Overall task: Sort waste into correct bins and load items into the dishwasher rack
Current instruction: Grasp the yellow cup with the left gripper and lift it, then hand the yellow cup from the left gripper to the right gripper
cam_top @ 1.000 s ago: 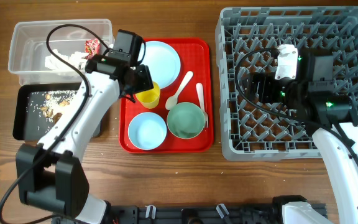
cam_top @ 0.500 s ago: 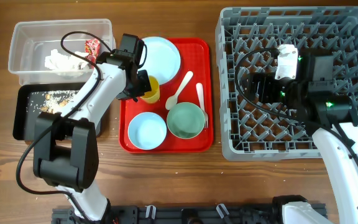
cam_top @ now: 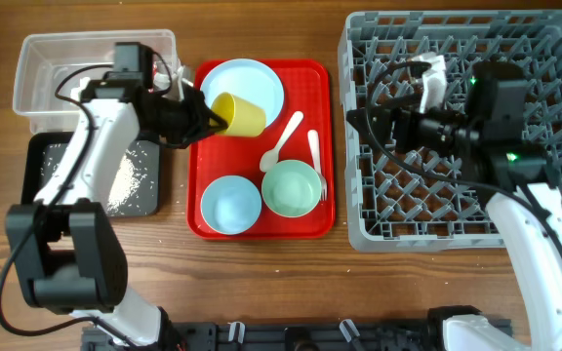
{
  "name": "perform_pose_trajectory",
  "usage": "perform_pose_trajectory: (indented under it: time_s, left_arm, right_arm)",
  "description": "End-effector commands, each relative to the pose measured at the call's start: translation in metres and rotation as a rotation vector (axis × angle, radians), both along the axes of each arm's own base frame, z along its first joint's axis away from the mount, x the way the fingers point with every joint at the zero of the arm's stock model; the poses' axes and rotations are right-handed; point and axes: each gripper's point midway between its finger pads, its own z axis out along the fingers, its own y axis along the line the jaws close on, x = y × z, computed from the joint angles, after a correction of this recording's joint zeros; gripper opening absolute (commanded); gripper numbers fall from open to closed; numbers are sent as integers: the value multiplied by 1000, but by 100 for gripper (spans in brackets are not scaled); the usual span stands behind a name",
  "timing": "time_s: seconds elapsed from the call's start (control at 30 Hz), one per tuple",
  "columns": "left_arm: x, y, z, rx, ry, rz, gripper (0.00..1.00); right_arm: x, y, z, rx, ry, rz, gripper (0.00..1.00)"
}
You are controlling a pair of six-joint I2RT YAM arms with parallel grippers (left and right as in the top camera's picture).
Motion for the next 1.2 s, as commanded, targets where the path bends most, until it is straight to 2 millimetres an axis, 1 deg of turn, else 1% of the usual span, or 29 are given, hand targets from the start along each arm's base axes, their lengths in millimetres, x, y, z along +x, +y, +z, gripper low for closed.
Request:
perform_pose_trajectory:
  time_s: [0.0,0.13,0.23,0.37,0.4,0.63,0.73,0.83,0.97,1.17]
  left_arm:
    - [-15,-29,75,-422,-100,-144,4]
    - [-22,-36,93,-530,-101,-181,4]
    - [-25,-39,100,-569,-101,-195,4]
    - [-31,-45,112,-641,-98,-228,4]
    - [-34,-50,113,-652,-92,-244,4]
    - [-51,-80,113,-657,-60,-329,4]
    - [-59,-92,113,-659,-51,-366,4]
    - [-63,-99,113,-659,-49,-388,4]
    - [-64,-100,114,-660,-54,-393,4]
    - [-58,-97,115,-662,-62,-383,4]
  right_arm:
    - [-16,38,20,201,4,258,100]
    - [-23,61,26,293,-36,425,100]
    - [-26,74,29,345,-49,517,100]
    - [-24,88,26,359,-49,553,100]
    - [-25,95,27,362,-59,569,100]
    - [-20,116,32,358,-83,561,100]
    - [-23,121,35,358,-99,577,99]
    - [-23,122,34,357,-98,574,96]
    - [-23,122,34,357,-93,573,86]
    - [-22,121,31,352,-83,566,85]
